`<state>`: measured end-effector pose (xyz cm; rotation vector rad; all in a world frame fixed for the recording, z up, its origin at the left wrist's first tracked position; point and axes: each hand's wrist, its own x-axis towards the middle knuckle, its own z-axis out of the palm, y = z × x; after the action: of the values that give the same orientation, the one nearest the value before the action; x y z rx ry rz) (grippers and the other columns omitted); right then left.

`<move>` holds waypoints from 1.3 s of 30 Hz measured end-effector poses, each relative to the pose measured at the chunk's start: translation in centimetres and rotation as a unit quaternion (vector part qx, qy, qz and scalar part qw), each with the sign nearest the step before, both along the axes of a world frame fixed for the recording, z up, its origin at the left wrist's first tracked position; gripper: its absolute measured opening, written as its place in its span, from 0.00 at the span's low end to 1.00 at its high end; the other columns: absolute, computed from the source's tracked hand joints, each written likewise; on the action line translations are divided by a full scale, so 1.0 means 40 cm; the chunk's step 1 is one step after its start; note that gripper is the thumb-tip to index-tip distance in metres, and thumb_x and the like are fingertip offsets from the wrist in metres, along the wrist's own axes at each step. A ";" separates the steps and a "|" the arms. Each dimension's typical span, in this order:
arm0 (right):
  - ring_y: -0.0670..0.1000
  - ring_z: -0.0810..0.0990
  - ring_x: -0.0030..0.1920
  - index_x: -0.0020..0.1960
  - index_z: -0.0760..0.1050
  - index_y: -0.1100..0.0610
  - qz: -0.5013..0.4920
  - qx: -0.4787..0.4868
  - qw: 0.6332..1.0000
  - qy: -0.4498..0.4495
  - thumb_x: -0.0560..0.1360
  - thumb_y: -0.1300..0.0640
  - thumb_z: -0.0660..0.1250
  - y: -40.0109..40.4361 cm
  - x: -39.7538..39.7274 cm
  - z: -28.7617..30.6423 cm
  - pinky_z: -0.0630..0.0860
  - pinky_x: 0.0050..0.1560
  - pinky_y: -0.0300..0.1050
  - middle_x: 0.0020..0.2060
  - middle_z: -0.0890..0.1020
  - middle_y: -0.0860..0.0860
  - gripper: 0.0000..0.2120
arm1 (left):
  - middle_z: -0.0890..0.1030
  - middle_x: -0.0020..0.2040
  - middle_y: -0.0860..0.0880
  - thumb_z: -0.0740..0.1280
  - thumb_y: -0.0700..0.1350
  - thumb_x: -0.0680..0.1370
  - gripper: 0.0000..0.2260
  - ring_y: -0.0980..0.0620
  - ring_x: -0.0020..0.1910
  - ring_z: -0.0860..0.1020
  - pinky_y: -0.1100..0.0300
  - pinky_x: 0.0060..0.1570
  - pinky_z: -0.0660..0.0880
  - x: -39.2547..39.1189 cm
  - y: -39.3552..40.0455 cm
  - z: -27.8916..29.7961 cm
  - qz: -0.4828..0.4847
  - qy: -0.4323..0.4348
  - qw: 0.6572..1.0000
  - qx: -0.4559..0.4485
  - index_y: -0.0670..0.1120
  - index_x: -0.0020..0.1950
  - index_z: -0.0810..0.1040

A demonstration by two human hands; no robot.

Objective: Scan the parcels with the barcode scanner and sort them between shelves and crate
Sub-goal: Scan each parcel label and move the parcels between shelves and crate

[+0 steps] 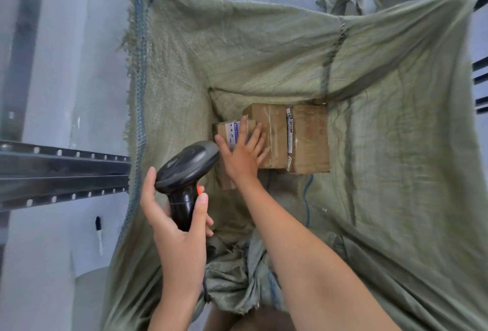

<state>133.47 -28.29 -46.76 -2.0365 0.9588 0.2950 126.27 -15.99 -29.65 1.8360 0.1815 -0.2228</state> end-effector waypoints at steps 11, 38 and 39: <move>0.53 0.34 0.80 0.81 0.39 0.41 0.076 -0.036 0.991 -0.107 0.80 0.31 0.51 -0.032 -0.225 0.222 0.34 0.77 0.61 0.81 0.37 0.50 0.37 | 0.72 0.66 0.30 0.68 0.42 0.80 0.34 0.51 0.32 0.77 0.62 0.33 0.77 -0.138 0.038 0.132 0.018 -0.090 0.996 -0.008 0.77 0.68 0.57; 0.49 0.43 0.80 0.82 0.47 0.51 0.527 -0.125 0.757 -0.364 0.77 0.34 0.39 0.547 -1.042 0.741 0.40 0.77 0.50 0.81 0.49 0.49 0.37 | 0.81 0.60 0.43 0.69 0.48 0.80 0.32 0.48 0.44 0.81 0.41 0.50 0.80 -1.113 0.615 0.434 0.289 -0.267 0.911 0.126 0.79 0.68 0.56; 0.49 0.43 0.81 0.82 0.47 0.51 0.541 -0.119 0.748 -0.365 0.78 0.35 0.40 0.588 -1.069 0.745 0.40 0.78 0.51 0.81 0.49 0.50 0.36 | 0.80 0.60 0.43 0.69 0.47 0.80 0.32 0.52 0.40 0.81 0.43 0.48 0.80 -1.147 0.646 0.436 0.304 -0.273 0.904 0.129 0.79 0.68 0.56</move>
<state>90.70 -4.79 -16.95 -2.4184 -0.7819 -0.0694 80.37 9.86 -12.21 1.9321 0.3891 0.7806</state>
